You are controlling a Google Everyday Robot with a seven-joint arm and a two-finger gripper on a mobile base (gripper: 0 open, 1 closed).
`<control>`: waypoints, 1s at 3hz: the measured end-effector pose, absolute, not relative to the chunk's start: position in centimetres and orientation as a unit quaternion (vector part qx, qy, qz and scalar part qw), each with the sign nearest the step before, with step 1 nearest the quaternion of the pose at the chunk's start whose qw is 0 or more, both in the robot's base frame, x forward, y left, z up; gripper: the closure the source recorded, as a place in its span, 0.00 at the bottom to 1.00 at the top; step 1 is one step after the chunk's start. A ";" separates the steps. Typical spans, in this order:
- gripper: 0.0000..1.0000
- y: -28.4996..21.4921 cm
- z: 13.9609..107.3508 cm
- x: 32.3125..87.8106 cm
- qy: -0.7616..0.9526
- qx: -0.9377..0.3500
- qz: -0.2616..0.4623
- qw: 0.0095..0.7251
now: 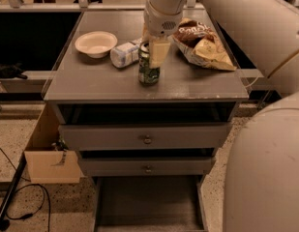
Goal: Place green can into bottom drawer
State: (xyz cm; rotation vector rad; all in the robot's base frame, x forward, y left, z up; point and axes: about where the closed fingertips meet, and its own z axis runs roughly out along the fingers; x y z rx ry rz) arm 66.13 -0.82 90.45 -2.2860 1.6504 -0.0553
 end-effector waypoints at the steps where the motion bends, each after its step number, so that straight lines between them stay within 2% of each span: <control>1: 1.00 -2.8 92.2 62.8 0.584 -0.788 -0.036 0.191; 3: 1.00 -10.6 95.3 53.7 0.622 -0.746 -0.065 0.226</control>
Offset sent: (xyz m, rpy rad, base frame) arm -0.1395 -0.1159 0.0569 0.0700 -0.1592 -0.1791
